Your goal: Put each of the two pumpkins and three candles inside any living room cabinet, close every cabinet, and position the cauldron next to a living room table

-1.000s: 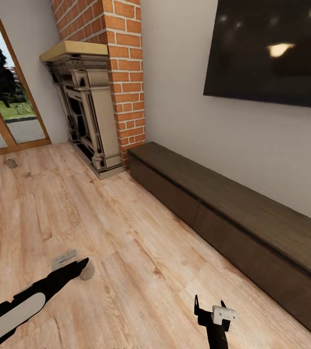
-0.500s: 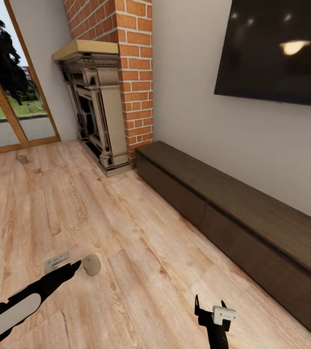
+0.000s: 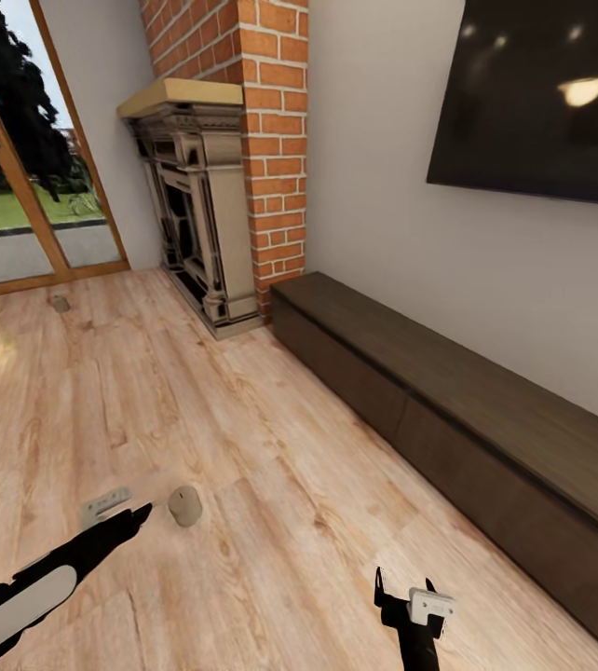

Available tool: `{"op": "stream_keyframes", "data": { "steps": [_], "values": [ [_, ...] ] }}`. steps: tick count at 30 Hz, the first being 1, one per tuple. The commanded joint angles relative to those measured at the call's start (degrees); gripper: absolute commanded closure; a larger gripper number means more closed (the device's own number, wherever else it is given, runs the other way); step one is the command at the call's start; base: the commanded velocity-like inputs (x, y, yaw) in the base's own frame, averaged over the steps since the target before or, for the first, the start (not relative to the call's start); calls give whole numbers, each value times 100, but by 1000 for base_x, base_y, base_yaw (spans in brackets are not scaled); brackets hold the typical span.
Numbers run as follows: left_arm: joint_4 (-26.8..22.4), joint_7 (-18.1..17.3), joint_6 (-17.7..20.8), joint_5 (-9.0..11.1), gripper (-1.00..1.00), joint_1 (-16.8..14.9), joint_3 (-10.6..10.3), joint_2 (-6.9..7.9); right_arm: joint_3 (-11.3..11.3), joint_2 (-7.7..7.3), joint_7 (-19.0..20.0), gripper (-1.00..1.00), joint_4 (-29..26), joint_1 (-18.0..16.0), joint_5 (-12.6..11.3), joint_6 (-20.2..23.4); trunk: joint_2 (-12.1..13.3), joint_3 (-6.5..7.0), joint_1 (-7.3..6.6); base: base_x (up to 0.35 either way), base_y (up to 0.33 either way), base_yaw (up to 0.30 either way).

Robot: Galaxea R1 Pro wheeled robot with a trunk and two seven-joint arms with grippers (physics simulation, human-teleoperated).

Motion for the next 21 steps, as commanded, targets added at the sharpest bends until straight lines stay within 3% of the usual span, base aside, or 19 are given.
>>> {"op": "stream_keyframes", "data": {
  "steps": [1, 16, 21],
  "values": [
    [9, 22, -48, 53, -100, -15, -35, 5, -29, 4, 3, -100, 2, -3, 13, -19, -2, -2, -1, 0, 0, 259],
    [31, 23, -48, 55, -100, -15, -42, -4, -29, -10, 6, -100, 3, -2, 13, -26, -2, 34, -1, 1, 0, 267],
    [57, 23, -48, 60, -100, -15, -43, -6, -26, -16, 9, -100, 3, -6, 13, -34, -2, 35, -1, 131, 100, 274]
  ]
}}
